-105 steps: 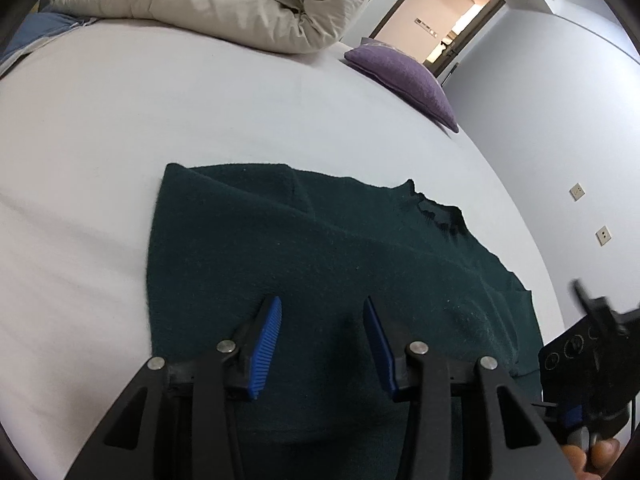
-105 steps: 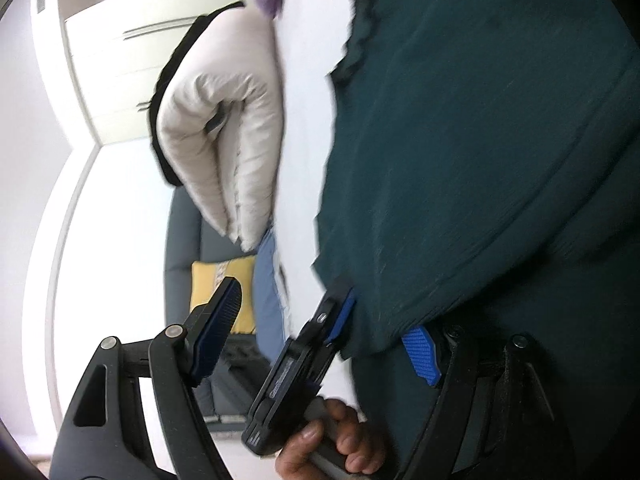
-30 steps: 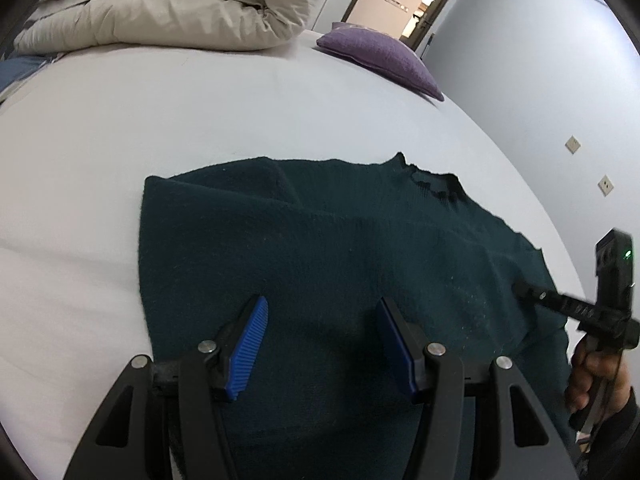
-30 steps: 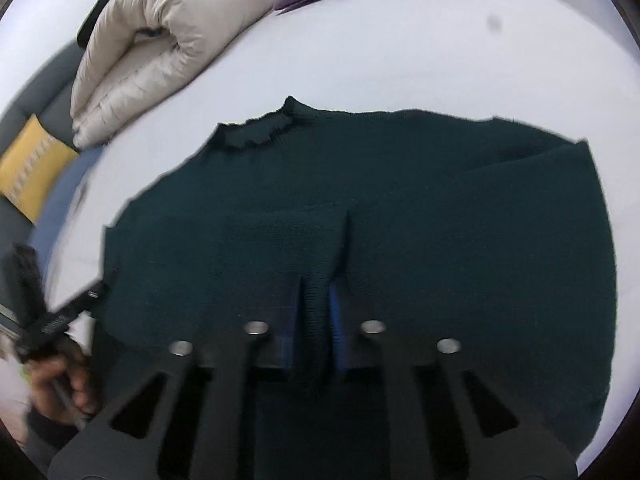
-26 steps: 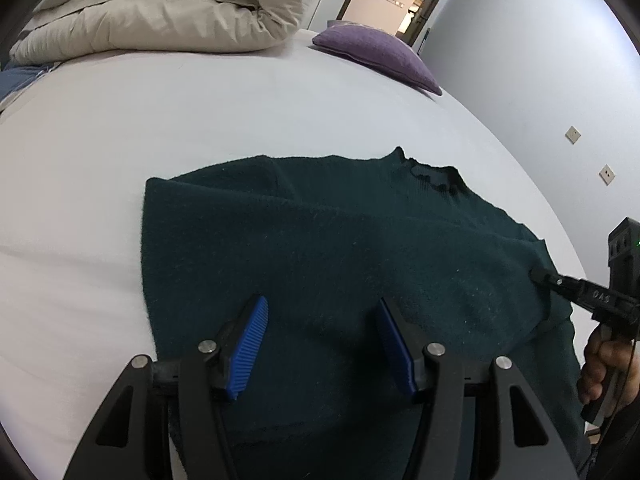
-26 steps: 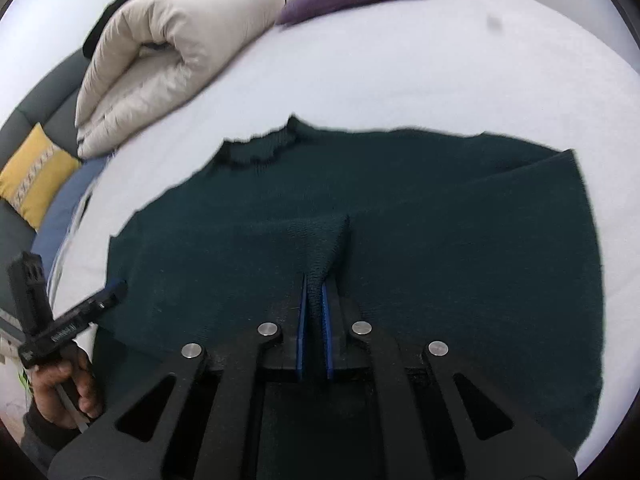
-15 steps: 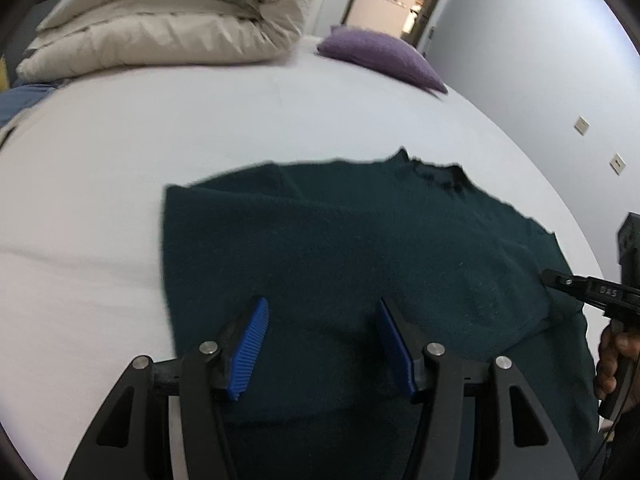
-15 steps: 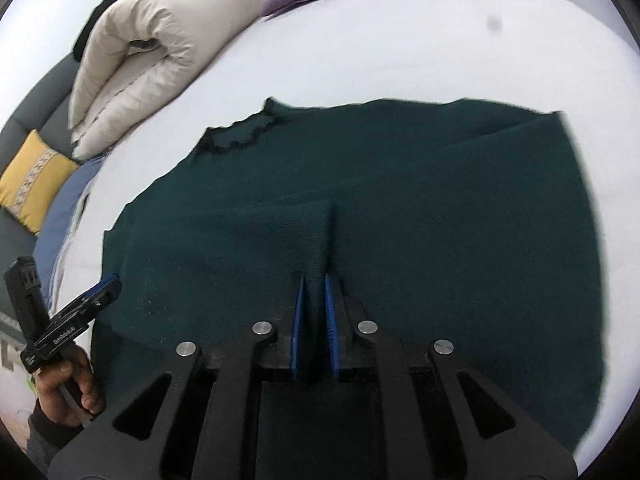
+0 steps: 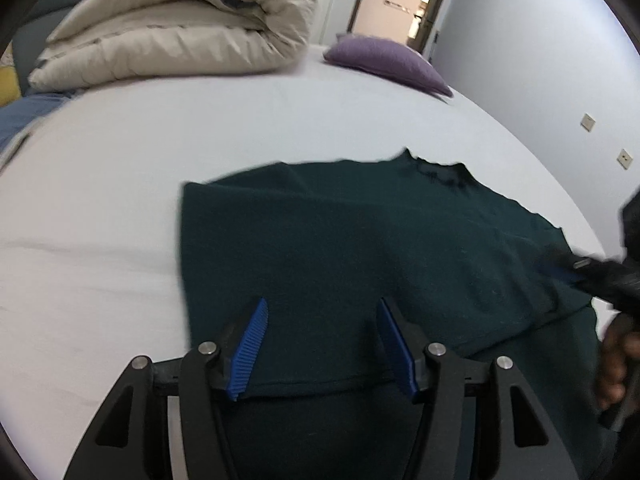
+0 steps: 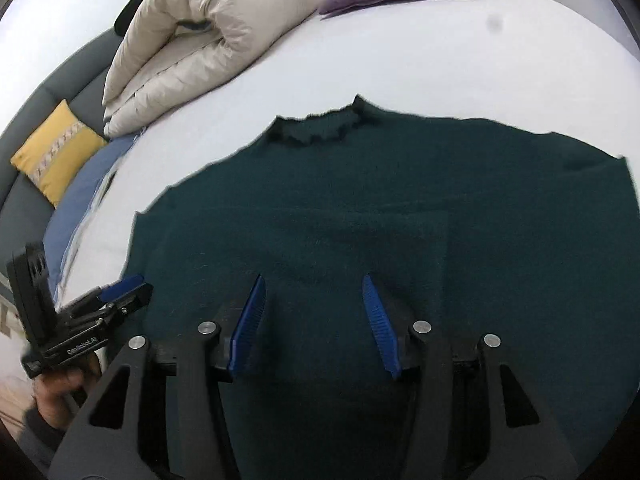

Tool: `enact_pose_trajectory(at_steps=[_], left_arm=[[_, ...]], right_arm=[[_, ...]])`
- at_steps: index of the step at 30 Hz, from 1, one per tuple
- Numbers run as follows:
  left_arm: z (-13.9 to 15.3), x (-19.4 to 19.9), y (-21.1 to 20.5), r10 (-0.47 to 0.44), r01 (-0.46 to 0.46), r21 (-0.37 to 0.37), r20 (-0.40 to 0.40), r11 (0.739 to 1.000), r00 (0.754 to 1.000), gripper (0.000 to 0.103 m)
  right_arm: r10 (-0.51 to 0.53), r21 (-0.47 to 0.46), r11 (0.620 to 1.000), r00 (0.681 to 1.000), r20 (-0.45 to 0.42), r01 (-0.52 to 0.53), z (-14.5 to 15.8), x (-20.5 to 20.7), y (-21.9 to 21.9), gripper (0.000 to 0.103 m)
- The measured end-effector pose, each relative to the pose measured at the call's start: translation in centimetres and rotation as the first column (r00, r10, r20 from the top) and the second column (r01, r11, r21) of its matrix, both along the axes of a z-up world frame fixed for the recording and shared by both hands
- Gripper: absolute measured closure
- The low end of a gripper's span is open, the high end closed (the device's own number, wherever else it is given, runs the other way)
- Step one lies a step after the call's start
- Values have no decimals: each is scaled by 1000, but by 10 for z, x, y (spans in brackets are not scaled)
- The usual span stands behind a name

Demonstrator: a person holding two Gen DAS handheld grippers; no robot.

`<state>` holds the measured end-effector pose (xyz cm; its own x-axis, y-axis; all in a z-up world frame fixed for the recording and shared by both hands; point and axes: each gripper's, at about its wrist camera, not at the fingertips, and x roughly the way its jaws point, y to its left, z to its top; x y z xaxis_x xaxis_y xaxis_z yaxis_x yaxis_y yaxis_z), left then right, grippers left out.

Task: Fold small clothes

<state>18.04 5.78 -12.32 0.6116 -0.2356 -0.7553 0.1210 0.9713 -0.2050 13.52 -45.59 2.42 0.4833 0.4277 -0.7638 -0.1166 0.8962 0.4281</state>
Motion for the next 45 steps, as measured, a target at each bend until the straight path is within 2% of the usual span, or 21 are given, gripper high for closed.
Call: enact_pose_trajectory(at_steps=[1, 3, 5, 6, 7, 9, 12, 14, 16, 20, 23, 28, 31, 34, 37, 43, 45], left_arm=[[-5, 0, 1, 2, -1, 19, -12, 1000, 1000, 43], [-13, 2, -1, -16, 17, 49, -31, 999, 999, 42], [-14, 6, -4, -17, 20, 69, -38, 997, 999, 41], [-11, 6, -4, -10, 12, 70, -41, 997, 999, 41], [-7, 5, -2, -1, 3, 64, -42, 998, 999, 41], [5, -8, 5, 3, -3, -1, -27, 1000, 1000, 41], [17, -43, 15, -1, -1, -54, -24, 999, 1000, 40], [20, -78, 28, -16, 12, -100, -38, 995, 999, 34], [18, -109, 41, -12, 2, -135, -69, 991, 998, 31], [3, -177, 74, 21, -70, -267, -182, 961, 983, 31], [-10, -224, 90, 27, -125, -385, -250, 914, 968, 31], [-13, -261, 80, -5, -91, -353, -260, 931, 966, 31], [-15, -264, 78, -21, -81, -353, -276, 932, 961, 31], [-15, -261, 74, -53, -55, -352, -291, 934, 955, 32], [-21, -258, 72, -75, -42, -362, -303, 931, 950, 34], [-29, -267, 70, -81, -47, -354, -337, 934, 938, 55], [-32, -268, 70, -82, -53, -364, -344, 930, 935, 56]], right_arm=[[2, 61, 998, 999, 43, -5, 8, -7, -4, 52], [10, 76, 997, 999, 51, -14, 5, -10, -2, 51], [41, 13, 999, 998, -48, -40, -20, -4, 3, 35], [77, -16, 997, 995, -66, -78, -35, -4, 6, 35], [90, -31, 995, 996, -16, -90, -30, -9, 4, 36], [56, -63, 996, 998, -23, -58, -15, -19, 2, 36], [11, 54, 998, 1000, 23, -12, 11, -47, -18, 36], [-1, 87, 996, 998, 65, -5, 28, -80, -31, 36], [-4, 127, 992, 996, 84, -7, 39, -118, -49, 36], [-40, 149, 988, 996, 79, 28, 47, -189, -85, 36], [-77, 145, 987, 996, 38, 71, 42, -238, -111, 36], [-150, 121, 981, 988, -27, 152, 29, -319, -162, 36], [-205, 126, 969, 977, -58, 211, 20, -346, -191, 34], [-217, 154, 962, 973, -79, 227, 16, -365, -214, 34], [-207, 156, 962, 973, -103, 222, 14, -372, -225, 34], [-156, 113, 978, 972, -177, 178, 8, -360, -218, 36], [-142, 106, 981, 971, -194, 165, 7, -362, -217, 36]])
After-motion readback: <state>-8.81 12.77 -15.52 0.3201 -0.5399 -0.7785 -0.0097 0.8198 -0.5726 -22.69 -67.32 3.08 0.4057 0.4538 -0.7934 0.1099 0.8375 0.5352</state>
